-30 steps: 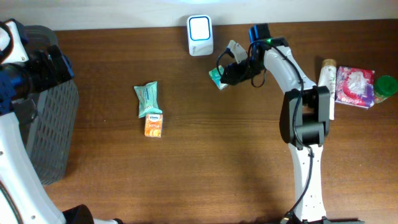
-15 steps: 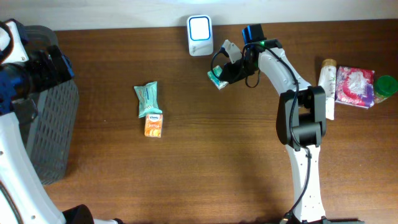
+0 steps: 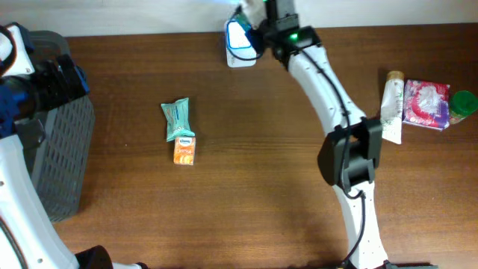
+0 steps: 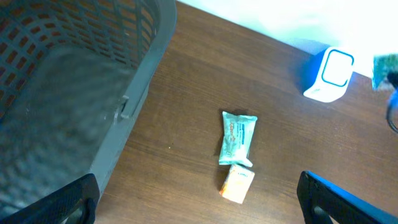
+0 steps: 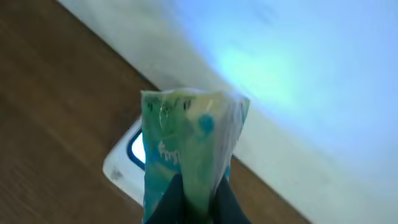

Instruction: Scan the item barcode

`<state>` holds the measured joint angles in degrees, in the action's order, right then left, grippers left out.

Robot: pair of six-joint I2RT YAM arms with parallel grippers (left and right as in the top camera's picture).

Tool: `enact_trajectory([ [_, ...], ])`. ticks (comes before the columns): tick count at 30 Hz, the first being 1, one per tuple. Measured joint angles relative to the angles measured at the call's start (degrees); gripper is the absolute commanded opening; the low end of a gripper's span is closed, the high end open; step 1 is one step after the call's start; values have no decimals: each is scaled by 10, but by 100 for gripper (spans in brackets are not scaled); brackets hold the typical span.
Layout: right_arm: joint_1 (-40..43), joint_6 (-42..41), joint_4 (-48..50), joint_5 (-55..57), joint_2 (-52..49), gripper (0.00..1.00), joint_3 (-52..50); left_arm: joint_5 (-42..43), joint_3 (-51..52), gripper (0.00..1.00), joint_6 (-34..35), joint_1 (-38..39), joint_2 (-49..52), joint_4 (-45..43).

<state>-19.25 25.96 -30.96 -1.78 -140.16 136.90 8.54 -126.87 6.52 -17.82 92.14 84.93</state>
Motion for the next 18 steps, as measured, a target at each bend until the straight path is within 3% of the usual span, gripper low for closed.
enact_trajectory([
  [8,-22,40,45,67,-23,4,-2,0,0,99,0,0,0,0],
  [12,-18,-19,33,68,-35,4,1,0,0,99,0,0,0,-1],
  [14,6,-82,-18,68,-32,4,13,0,0,99,0,0,0,0],
  [18,151,-170,-282,74,33,4,34,0,0,99,0,0,0,-1],
])
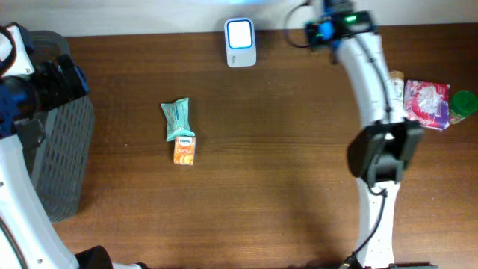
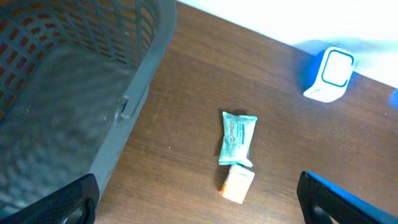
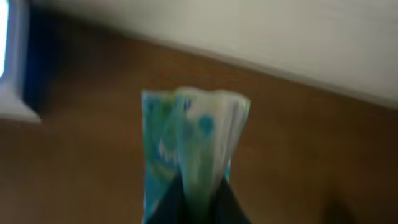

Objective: Scan the item barcode
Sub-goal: 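Carry the green tissue pack to the right edge and release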

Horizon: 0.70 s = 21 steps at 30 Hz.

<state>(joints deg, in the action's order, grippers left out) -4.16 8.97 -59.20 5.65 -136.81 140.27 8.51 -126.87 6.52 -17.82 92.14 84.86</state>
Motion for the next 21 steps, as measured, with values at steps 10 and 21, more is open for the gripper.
enact_trajectory([
  [10,210,-77,-173,56,7,62,-59,0,0,99,0,0,0,0],
  [21,90,-82,-185,-82,68,99,-82,0,0,99,0,0,0,0],
])
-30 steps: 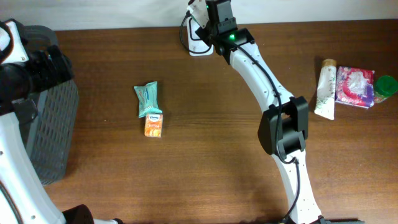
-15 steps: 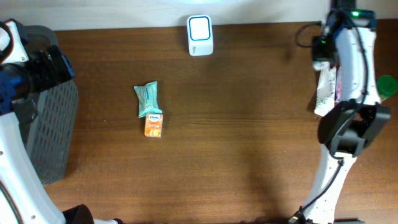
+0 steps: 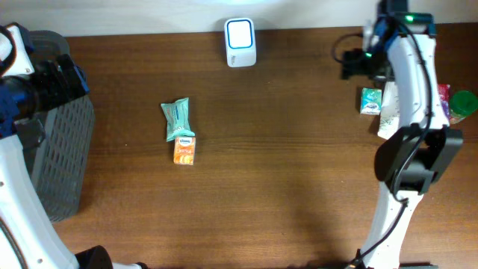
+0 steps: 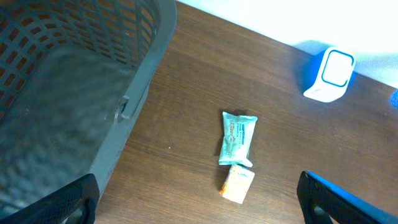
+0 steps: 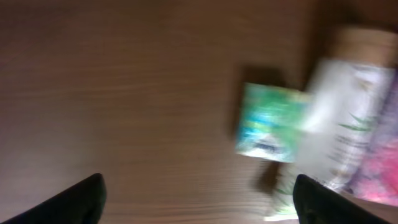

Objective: Scan the item barcode
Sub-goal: 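Carry the green tissue pack to the right edge and release, then move the right gripper to the orange tissue pack and grasp it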

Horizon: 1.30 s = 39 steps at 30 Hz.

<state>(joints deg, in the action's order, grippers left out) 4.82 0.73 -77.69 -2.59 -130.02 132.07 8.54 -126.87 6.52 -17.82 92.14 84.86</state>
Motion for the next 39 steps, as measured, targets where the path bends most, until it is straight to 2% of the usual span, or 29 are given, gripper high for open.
enact_trajectory([
  [5,-125,-3,23,-201,20,99,0,0,0,99,0,0,0,0],
  [7,-186,-9,47,-239,20,99,0,0,0,99,0,0,0,0],
  [9,-230,-42,58,-243,20,99,0,0,0,99,0,0,0,0],
  [13,-315,-91,13,-247,6,99,-2,0,0,99,0,0,0,0],
  [18,-437,-98,20,-209,-14,99,-90,0,0,99,0,0,0,0],
  [20,-456,-113,33,-191,-15,99,-96,0,0,99,0,0,0,0],
  [22,-458,-177,38,-134,-15,98,-96,0,0,99,0,0,0,0],
  [23,-458,-203,48,-121,-15,80,-97,0,0,99,0,0,0,0],
  [24,-459,-222,56,-113,-15,72,-97,0,0,99,0,0,0,0],
  [26,-460,-267,99,-103,-15,70,-101,0,0,99,0,0,0,0],
  [29,-464,-360,228,-102,-14,69,-172,0,0,99,0,0,0,0],
  [31,-465,-391,317,-127,-16,63,-233,0,0,99,0,0,0,0],
  [32,-466,-407,336,-136,-16,58,-253,0,0,99,0,0,0,0],
  [36,-474,-434,357,-144,-16,52,-303,0,0,99,0,0,0,0],
  [39,-487,-441,367,-144,-16,51,-303,0,0,99,0,0,0,0],
])
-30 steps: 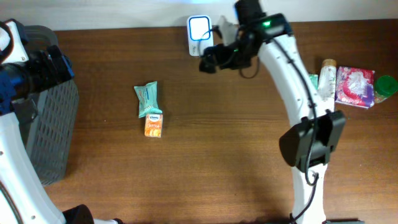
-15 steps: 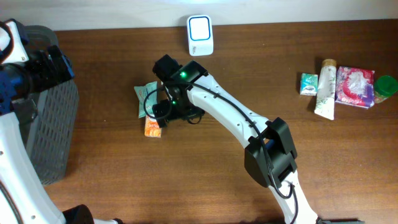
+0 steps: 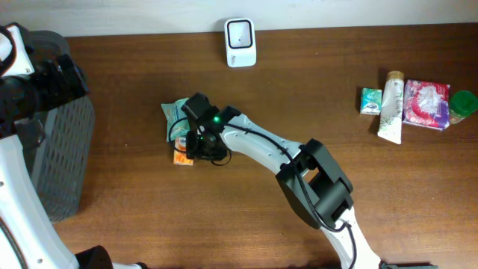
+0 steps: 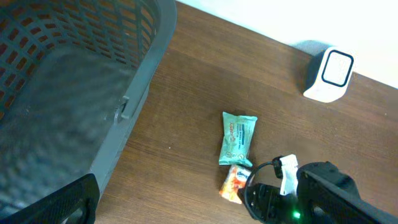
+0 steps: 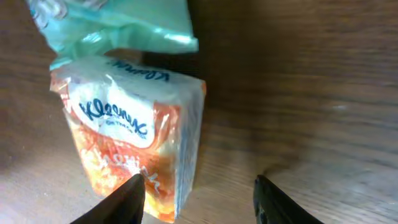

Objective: Scan the item barcode
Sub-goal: 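Move the right gripper to the orange tissue pack and grasp it, then lift the orange tissue pack and hold it before the scanner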

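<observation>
An orange Kleenex tissue pack lies on the wooden table, touching the end of a teal wipes pack. My right gripper is open low over the orange pack, one finger above it and the other over bare wood; the pack's right edge sits between them. Overhead, the right gripper covers part of the orange pack, below the teal pack. The white scanner stands at the back edge. My left gripper hangs open near the basket, holding nothing.
A grey mesh basket fills the left edge. At the far right lie a small green pack, a white tube, a pink packet and a green-capped item. The right arm stretches across the table's middle.
My right gripper, then open at the far right beside the small green pack, is now left of centre, open over the orange tissue pack. The left arm has not moved.
My right gripper held the small green pack up at the lit scanner. It then had the pack farther right along the back edge. After that the pack lay beside the tube with the gripper open. Now the gripper is open at the orange pack.
</observation>
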`<state>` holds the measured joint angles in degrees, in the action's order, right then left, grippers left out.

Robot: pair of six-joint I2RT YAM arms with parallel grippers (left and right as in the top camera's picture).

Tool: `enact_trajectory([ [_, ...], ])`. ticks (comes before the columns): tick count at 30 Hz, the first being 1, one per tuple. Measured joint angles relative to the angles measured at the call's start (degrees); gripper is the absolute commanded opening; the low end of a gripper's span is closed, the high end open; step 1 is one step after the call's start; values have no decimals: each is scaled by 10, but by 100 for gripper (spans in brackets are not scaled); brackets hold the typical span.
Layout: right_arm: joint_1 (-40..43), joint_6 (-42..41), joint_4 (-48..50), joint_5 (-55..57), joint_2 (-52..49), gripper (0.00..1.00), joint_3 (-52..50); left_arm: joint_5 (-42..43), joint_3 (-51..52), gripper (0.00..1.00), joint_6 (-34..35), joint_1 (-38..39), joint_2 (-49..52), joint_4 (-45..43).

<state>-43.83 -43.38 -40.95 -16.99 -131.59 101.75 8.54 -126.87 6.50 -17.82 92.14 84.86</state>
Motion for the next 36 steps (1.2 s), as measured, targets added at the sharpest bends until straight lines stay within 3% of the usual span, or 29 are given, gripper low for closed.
enact_trajectory([
  [2,-9,-1,10,10,0,45,0,0,0,99,0,0,0,0],
  [6,-11,-2,12,16,0,44,0,0,0,99,0,0,0,0],
  [7,-11,-2,22,15,-3,32,0,0,0,99,0,0,0,0],
  [9,-11,-2,33,10,-10,20,0,0,0,99,0,0,0,0],
  [10,-11,-1,33,8,-12,6,0,0,0,99,0,0,0,0],
  [11,-10,7,31,2,-12,4,0,0,0,99,0,0,0,0],
  [17,42,144,-6,-87,16,4,0,0,0,99,0,0,0,0],
  [21,137,306,-26,-383,38,4,0,0,0,99,0,0,0,0],
  [23,160,346,-35,-469,38,4,0,0,0,99,0,0,0,0],
  [27,180,405,-34,-594,38,4,0,0,0,99,0,0,0,0],
  [30,205,421,21,-682,39,4,-2,0,0,99,0,0,0,0],
  [36,336,410,25,-700,39,4,-2,0,0,99,0,0,0,0],
])
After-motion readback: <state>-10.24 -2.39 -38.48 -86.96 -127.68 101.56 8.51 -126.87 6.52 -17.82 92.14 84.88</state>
